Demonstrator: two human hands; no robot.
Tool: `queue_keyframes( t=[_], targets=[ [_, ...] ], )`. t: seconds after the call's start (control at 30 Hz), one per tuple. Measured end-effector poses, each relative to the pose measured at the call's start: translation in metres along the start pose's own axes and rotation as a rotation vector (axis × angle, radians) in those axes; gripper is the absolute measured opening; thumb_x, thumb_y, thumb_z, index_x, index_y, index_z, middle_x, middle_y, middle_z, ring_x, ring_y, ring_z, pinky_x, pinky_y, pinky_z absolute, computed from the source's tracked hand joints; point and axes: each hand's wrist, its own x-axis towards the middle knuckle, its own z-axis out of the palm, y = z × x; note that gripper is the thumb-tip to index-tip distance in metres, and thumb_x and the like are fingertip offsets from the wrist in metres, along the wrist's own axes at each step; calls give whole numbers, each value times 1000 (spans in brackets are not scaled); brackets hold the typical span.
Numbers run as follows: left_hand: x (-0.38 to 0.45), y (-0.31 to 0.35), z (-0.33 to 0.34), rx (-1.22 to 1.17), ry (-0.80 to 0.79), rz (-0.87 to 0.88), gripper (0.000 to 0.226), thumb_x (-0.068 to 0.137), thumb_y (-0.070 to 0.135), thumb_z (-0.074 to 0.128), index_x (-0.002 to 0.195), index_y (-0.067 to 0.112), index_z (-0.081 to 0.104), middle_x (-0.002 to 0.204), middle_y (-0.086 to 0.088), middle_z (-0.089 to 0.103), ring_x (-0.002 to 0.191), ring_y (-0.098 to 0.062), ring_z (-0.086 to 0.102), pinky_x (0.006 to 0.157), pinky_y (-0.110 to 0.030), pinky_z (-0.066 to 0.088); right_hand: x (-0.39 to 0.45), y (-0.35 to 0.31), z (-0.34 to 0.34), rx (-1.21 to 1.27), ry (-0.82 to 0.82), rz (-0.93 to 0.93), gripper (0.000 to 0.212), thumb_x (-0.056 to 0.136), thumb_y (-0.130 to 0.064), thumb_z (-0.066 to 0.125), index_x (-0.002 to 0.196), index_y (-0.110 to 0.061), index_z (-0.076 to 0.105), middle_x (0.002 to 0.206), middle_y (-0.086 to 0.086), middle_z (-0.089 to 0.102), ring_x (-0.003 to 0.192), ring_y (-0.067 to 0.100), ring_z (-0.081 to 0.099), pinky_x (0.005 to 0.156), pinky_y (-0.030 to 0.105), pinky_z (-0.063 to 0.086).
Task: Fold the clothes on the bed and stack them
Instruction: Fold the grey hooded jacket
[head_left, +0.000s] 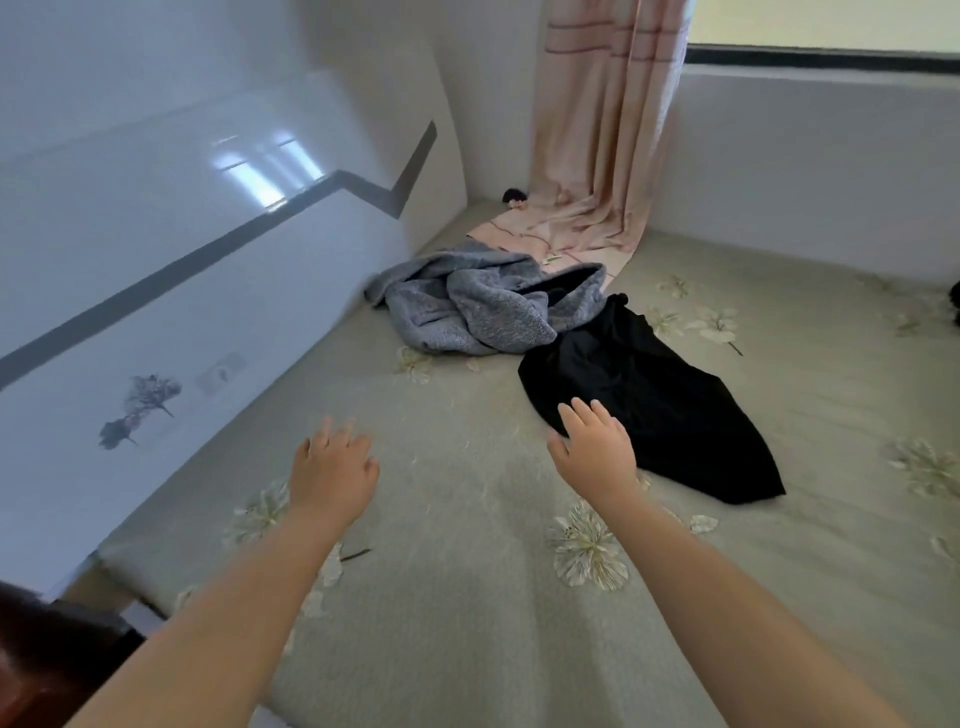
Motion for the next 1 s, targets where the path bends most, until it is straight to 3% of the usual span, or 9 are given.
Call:
queue_keyframes(
  t=[0.3, 0.43, 0.6, 0.7, 0.77, 0.83, 0.9, 1.0],
  targets=[
    [219, -73, 156, -53, -173, 134, 46, 97, 35, 32, 141, 20, 32, 149, -3, 29, 140, -24, 16, 109, -36, 21, 172, -49, 146, -41, -114, 285, 47, 96, -33, 39, 137, -11, 39, 146, 5, 37, 139, 26, 23, 110, 37, 22],
    [264, -90, 231, -114, -231, 174, 49, 97, 37, 30, 142, 19, 28, 150, -5, 26, 140, -25, 16, 111, -37, 18, 231, -66, 208, -121, -184, 227, 46, 95, -35, 41, 135, -11, 43, 140, 4, 44, 136, 24, 28, 108, 33, 24],
    [294, -107, 299, -252, -290, 173, 64, 87, 46, 16, 140, 13, 34, 151, -10, 23, 141, -29, 13, 112, -45, 11, 312, -82, 268, -118, -213, 172, 51, 95, -33, 42, 140, -10, 33, 148, 6, 33, 138, 25, 23, 112, 35, 19],
    [296, -111, 318, -272, -157, 214, 60, 83, 41, 29, 123, 5, 56, 133, -19, 49, 125, -40, 42, 102, -58, 27, 363, -98, 299, -74, -131, 154, 59, 94, -35, 44, 144, -11, 22, 152, 6, 22, 141, 24, 16, 114, 36, 14],
    [297, -111, 324, -270, -116, 220, 57, 82, 39, 33, 118, 5, 61, 127, -18, 55, 120, -40, 48, 98, -59, 31, 394, -110, 316, -94, -107, 149, 60, 93, -37, 46, 144, -15, 22, 154, 5, 17, 141, 24, 12, 115, 42, 8],
    [299, -111, 327, -260, -119, 218, 58, 81, 41, 32, 120, 8, 59, 128, -16, 55, 121, -37, 48, 102, -55, 27, 416, -121, 332, -178, -114, 155, 44, 94, -35, 43, 133, -16, 44, 150, 3, 27, 140, 23, 16, 112, 50, -2],
    [301, -114, 330, -250, -97, 220, 58, 81, 42, 32, 122, 9, 58, 129, -16, 55, 121, -35, 48, 104, -49, 18, 426, -130, 343, -236, -111, 188, 27, 96, -29, 39, 103, -15, 62, 132, 2, 50, 132, 22, 29, 109, 55, -9],
    [302, -115, 332, -266, -22, 223, 59, 80, 41, 35, 124, 8, 54, 127, -21, 54, 117, -38, 52, 102, -50, 21, 415, -135, 351, -208, -92, 207, 21, 96, -20, 38, 85, -13, 54, 105, 6, 58, 114, 25, 44, 112, 49, -5]
  ],
)
